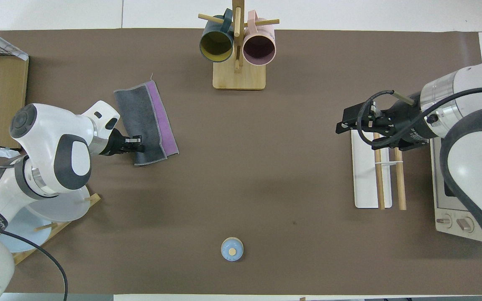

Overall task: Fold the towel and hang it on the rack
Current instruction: 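Carry the towel to the center and pass it to the right gripper, then pull the towel away with the right gripper while the left gripper opens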

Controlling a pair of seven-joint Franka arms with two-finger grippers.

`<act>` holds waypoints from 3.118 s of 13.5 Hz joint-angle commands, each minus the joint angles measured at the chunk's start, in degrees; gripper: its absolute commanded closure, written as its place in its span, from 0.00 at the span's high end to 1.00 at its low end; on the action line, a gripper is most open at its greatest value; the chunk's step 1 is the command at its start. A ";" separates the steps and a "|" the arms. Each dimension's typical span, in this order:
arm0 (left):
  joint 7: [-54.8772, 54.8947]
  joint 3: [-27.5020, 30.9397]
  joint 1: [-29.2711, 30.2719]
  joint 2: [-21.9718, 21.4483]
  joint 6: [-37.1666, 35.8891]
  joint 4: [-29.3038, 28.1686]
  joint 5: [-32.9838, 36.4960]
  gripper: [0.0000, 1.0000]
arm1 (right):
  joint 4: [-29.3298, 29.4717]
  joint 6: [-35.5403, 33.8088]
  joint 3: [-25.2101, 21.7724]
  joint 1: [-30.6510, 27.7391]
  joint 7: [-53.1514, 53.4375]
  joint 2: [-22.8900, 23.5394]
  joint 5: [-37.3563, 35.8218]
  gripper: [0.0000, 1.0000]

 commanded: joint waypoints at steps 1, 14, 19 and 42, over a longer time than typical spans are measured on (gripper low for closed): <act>-10.81 0.36 -0.39 -2.82 -8.32 4.42 0.44 0.00 | -3.42 3.81 0.11 -0.06 3.50 -1.39 7.16 1.00; -81.74 -6.58 -0.92 -15.03 -24.44 16.74 0.02 0.00 | -7.56 32.98 0.11 16.10 37.68 0.27 27.32 1.00; -95.57 -9.13 -0.92 -16.97 -20.74 16.13 -6.57 0.00 | -6.95 41.77 0.11 20.76 41.04 3.70 35.83 1.00; -109.21 -9.75 -5.05 -18.03 -10.46 13.14 -9.48 0.00 | -8.79 44.60 0.11 26.22 31.99 4.59 35.41 0.00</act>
